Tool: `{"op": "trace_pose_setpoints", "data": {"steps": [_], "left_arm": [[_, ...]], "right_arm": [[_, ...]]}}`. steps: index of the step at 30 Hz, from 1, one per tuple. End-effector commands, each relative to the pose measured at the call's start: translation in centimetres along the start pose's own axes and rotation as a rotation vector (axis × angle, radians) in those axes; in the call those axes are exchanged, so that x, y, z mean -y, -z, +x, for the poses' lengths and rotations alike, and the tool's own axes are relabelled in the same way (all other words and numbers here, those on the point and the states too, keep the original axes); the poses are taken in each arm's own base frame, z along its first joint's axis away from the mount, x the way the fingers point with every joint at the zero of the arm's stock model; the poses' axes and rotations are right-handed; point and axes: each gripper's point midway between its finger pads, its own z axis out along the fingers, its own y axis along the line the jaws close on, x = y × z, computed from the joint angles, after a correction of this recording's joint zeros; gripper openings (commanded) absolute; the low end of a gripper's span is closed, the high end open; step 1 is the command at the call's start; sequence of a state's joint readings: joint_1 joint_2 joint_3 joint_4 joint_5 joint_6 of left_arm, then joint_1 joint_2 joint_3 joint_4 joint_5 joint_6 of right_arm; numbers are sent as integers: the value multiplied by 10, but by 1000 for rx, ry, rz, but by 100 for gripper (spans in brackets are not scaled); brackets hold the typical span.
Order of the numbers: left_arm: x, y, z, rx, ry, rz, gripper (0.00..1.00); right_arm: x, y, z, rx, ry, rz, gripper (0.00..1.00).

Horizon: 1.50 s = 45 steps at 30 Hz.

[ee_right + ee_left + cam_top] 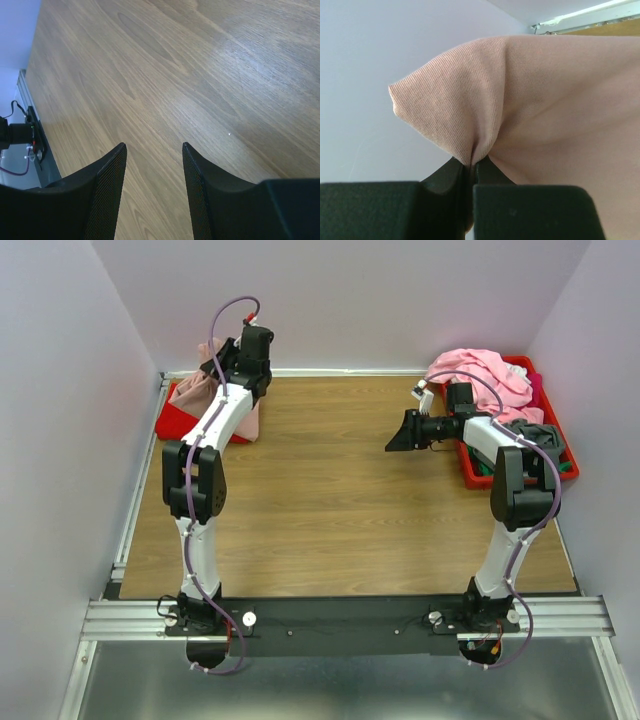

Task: Fold and stack the t-shirts
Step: Neatly place the folded tshirt to the corner

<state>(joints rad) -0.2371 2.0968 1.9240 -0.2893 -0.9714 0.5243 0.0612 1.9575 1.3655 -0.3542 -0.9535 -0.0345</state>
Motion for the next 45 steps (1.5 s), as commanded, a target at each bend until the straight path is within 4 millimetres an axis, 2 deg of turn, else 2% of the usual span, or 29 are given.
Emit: {"op": "trace_pose_setpoints", "data": {"steps": [1, 16, 21, 30, 40, 45], "left_arm": [[-57, 14, -23, 47, 104, -106, 0], [-62, 10, -34, 82, 90, -141, 0], [-54, 6, -35, 88, 70, -134, 0], [-31, -9, -33, 95, 38, -105, 0], [7, -26, -27, 96, -1, -49, 0], [16, -32, -24, 93, -8, -37, 0]], "right_arm": [[-1, 2, 9, -14, -37, -20, 56], [3, 2, 11, -17, -53, -18, 56], [3, 2, 11, -17, -53, -16, 56], [4, 1, 12, -19, -54, -15, 56], [7, 2, 12, -17, -57, -10, 56], [7, 2, 13, -19, -60, -12, 56]]}}
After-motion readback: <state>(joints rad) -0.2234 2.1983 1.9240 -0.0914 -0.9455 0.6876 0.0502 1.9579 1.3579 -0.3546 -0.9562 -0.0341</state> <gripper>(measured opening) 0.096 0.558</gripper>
